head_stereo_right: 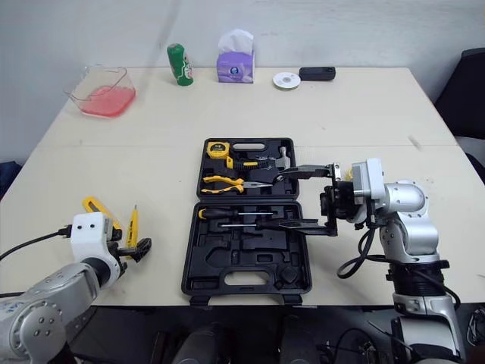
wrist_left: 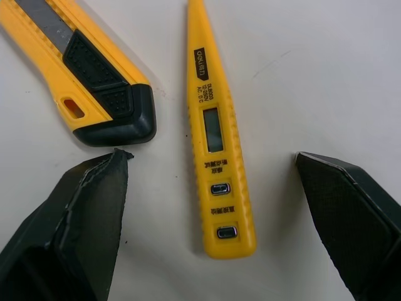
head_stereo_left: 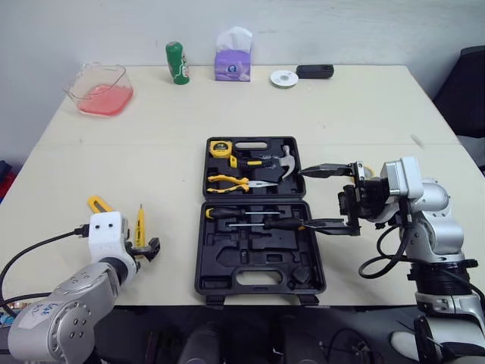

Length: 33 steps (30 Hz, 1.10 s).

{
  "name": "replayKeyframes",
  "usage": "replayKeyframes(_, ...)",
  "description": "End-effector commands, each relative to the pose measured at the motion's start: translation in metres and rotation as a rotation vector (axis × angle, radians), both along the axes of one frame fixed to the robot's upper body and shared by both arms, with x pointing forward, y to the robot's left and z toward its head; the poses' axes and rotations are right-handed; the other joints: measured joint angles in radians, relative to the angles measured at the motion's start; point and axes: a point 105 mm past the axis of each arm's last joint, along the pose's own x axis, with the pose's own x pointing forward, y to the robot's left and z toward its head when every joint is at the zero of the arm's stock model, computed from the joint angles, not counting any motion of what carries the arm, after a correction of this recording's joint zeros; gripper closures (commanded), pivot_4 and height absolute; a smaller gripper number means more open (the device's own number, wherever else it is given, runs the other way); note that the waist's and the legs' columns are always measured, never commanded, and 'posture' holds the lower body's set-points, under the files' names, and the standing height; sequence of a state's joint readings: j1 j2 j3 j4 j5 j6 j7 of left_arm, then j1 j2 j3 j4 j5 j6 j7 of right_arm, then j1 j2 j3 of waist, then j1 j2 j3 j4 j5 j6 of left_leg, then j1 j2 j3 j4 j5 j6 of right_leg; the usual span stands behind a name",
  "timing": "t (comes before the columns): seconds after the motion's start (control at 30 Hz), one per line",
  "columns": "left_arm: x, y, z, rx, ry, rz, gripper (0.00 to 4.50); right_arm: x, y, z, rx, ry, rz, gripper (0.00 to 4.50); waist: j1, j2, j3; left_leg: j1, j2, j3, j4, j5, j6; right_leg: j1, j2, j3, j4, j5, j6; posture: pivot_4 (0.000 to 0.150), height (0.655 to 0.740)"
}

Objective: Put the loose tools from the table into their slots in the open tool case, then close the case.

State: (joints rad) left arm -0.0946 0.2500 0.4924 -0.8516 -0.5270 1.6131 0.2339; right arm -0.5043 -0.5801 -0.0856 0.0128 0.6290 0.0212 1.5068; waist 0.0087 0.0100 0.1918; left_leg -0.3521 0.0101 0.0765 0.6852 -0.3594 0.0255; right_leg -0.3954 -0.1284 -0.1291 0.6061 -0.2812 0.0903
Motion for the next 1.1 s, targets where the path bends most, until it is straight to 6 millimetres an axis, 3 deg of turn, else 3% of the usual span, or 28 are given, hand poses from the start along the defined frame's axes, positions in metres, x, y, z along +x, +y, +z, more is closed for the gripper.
replayKeyframes(0.03, 0.0, -0.001, -0.008, -0.005, 0.033, 0.01, 0.0, -0.006, 0.0, 0.011, 0.008, -0.041, 0.009, 0.01, 0.004, 0.0, 0.0, 0.0, 0.0, 0.0, 0.0, 0.0, 0.0, 0.0, 0.0, 0.0, 0.0, 0.0, 0.0, 0.15, 0.74)
replayKeyframes(0.93, 0.002, -0.007, -0.023, -0.035, 0.093, -0.016, 0.0, -0.01, 0.008, 0.021, 0.009, -0.03, -0.015, 0.01, 0.017, 0.002, -0.001, 0.001, 0.0, 0.0, 0.0, 0.001, 0.0, 0.0, -0.001, 0.0, 0.001, 0.0, 0.0, 0.15, 0.74)
replayKeyframes(1.03, 0.002, -0.006, -0.024, -0.035, 0.097, -0.016, 0.83, -0.01, 0.008, 0.021, 0.011, -0.032, -0.018, 0.0, 0.017, 0.003, -0.002, 0.001, -0.001, 0.0, 0.0, 0.001, 0.0, 0.0, -0.001, 0.0, 0.0, 0.0, 0.0, 0.15, 0.74)
replayKeyframes(1.1, 0.002, -0.004, -0.024, -0.033, 0.101, -0.016, 1.72, -0.01, 0.009, 0.022, 0.012, -0.033, -0.02, 0.0, 0.016, 0.003, -0.002, 0.001, -0.001, 0.0, 0.0, 0.001, 0.0, 0.0, -0.001, 0.0, 0.001, 0.0, 0.0, 0.15, 0.74)
